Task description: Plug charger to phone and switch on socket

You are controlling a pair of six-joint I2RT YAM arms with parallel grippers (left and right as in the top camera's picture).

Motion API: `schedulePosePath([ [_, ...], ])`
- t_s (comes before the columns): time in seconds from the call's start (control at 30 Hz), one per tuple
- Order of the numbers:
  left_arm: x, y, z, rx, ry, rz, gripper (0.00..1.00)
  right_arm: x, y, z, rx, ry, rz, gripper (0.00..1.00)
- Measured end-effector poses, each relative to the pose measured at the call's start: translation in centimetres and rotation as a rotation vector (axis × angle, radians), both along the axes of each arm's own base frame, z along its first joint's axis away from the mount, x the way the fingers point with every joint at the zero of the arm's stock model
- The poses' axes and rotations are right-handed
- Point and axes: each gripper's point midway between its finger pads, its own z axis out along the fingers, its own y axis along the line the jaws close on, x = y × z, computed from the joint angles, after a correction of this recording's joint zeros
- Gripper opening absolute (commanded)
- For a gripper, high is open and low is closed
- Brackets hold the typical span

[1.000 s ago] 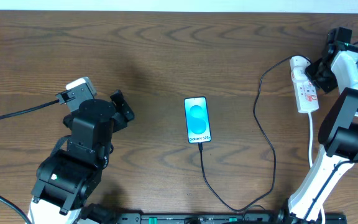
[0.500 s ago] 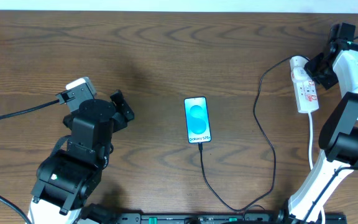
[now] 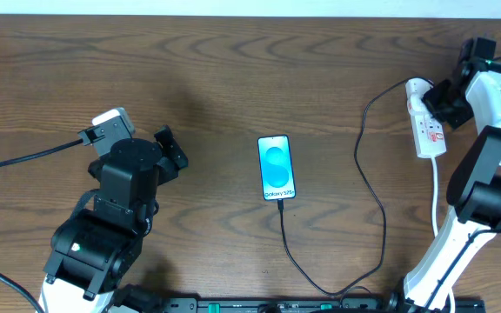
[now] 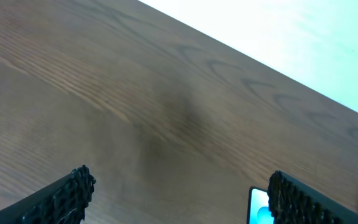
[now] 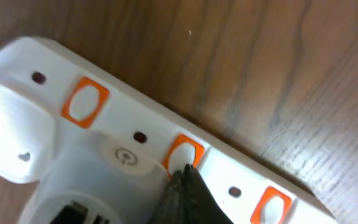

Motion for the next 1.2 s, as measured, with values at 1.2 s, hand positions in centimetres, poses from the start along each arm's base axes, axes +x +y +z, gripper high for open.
schedulePosePath([
  [1.2,0.0,0.0,0.0,0.0,0.0,0.0,0.91,0.0,-0.6,0.9,0.263,-0.004,-0.058,0.01],
])
